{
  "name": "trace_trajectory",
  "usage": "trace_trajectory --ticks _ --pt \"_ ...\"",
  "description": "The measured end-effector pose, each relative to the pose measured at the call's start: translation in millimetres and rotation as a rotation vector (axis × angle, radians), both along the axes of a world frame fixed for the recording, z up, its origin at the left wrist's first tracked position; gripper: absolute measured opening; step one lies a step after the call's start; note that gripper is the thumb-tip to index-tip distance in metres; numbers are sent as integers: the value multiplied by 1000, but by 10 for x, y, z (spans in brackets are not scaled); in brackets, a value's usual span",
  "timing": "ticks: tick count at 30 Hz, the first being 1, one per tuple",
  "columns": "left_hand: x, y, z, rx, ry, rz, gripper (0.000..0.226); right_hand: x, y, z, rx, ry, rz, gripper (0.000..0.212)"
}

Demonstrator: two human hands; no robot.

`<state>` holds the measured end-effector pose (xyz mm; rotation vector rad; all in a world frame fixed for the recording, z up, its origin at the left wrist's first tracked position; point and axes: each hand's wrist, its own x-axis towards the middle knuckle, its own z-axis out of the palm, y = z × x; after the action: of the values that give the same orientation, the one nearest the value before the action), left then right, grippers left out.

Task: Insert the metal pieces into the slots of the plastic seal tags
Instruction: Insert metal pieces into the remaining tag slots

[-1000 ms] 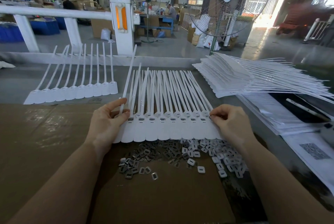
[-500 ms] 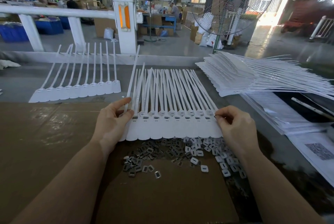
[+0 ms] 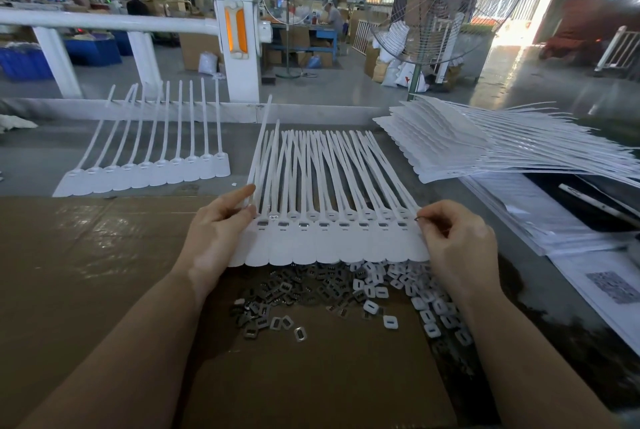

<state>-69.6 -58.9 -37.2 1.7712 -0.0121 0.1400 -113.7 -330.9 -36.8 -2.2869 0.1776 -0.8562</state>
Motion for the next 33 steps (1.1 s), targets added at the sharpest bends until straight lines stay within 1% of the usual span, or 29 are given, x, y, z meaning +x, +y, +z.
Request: trace_trajectory --ticks 3,7,12,16,21,27,33 --pt "-19 -3 16 -26 -11 -20 30 -3 0 4 1 -16 -12 12" --pt "-20 2 16 -54 22 -38 24 -14 -9 8 6 -16 -25 10" --pt "-31 1 0 -21 19 -67 22 -11 -9 11 -7 0 -36 9" --pt "-13 1 -13 53 4 -86 29 3 -13 3 -19 20 -48 9" --pt "5 -16 -18 140 8 -61 38 -1 -15 -10 -61 25 -47 9" --pt "21 -11 -33 203 -4 -36 40 -9 -12 -17 -95 13 -46 9" --pt "21 -12 -30 224 -13 -22 40 -2 -2 -14 -116 8 -44 8"
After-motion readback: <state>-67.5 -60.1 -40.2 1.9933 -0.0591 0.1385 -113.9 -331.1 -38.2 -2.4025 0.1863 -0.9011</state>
